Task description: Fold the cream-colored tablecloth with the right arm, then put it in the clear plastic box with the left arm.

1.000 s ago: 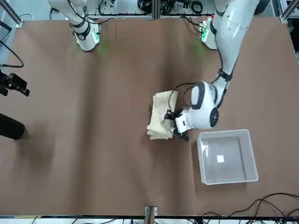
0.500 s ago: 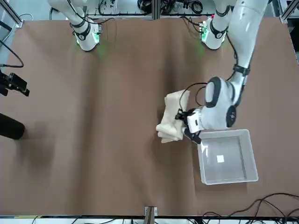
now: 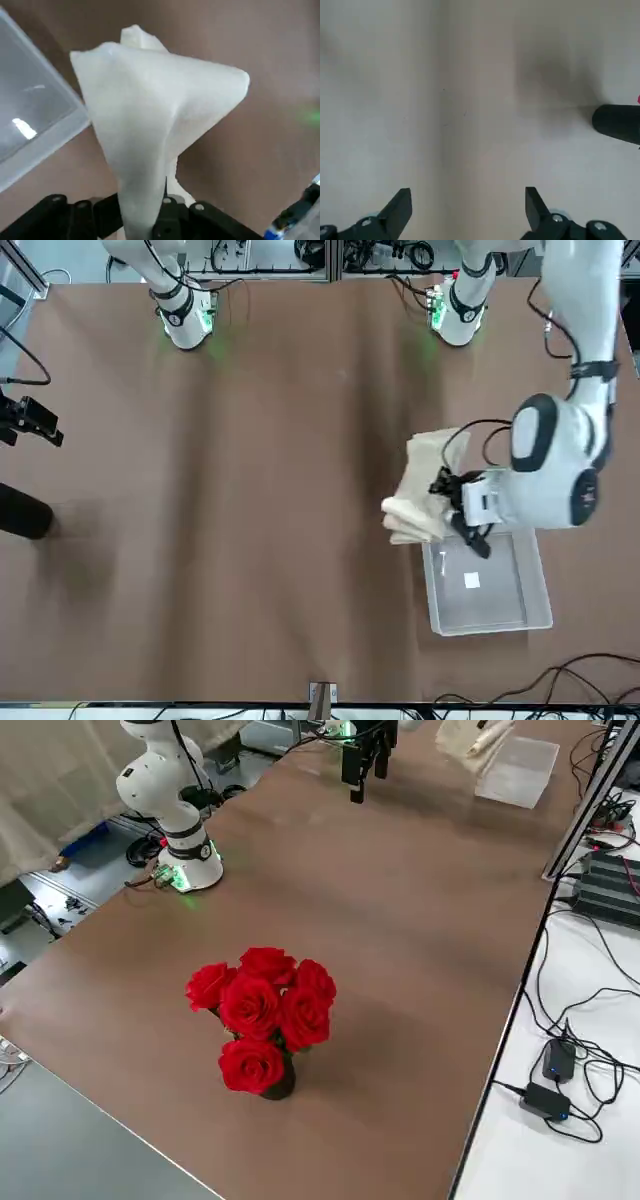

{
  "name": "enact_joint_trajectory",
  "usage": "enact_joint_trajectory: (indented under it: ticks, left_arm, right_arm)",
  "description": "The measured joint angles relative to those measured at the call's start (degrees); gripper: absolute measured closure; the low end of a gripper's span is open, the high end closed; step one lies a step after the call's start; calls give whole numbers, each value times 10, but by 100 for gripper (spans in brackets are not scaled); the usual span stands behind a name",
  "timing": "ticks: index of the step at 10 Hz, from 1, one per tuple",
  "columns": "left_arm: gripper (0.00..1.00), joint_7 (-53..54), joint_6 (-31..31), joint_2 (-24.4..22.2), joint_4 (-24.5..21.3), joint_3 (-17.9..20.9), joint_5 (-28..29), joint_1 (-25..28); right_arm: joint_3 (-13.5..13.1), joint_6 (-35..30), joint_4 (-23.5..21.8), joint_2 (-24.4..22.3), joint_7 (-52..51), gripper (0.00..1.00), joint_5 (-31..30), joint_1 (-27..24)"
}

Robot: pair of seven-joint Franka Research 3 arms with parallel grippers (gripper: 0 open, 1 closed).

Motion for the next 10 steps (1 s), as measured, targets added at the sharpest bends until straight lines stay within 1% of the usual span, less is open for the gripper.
enact_joint_trajectory:
  ticks: [2, 3, 5, 7, 10]
  left_arm:
    - [85, 54, -4, 1, 18, 0, 62, 3]
    - [85, 76, -4, 4, 32, 0, 82, 2]
    - [85, 117, -4, 10, 46, 3, 97, 2]
    - [85, 172, -4, 17, 58, 21, 105, 1]
    - [85, 243, -1, 54, 83, 26, 164, 1]
  right_arm:
    - [0, 0, 0, 0, 0, 0, 0, 0]
    - [0, 0, 0, 0, 0, 0, 0, 0]
    - [0, 0, 0, 0, 0, 0, 0, 0]
    - [0, 0, 0, 0, 0, 0, 0, 0]
    - [0, 0, 0, 0, 0, 0, 0, 0]
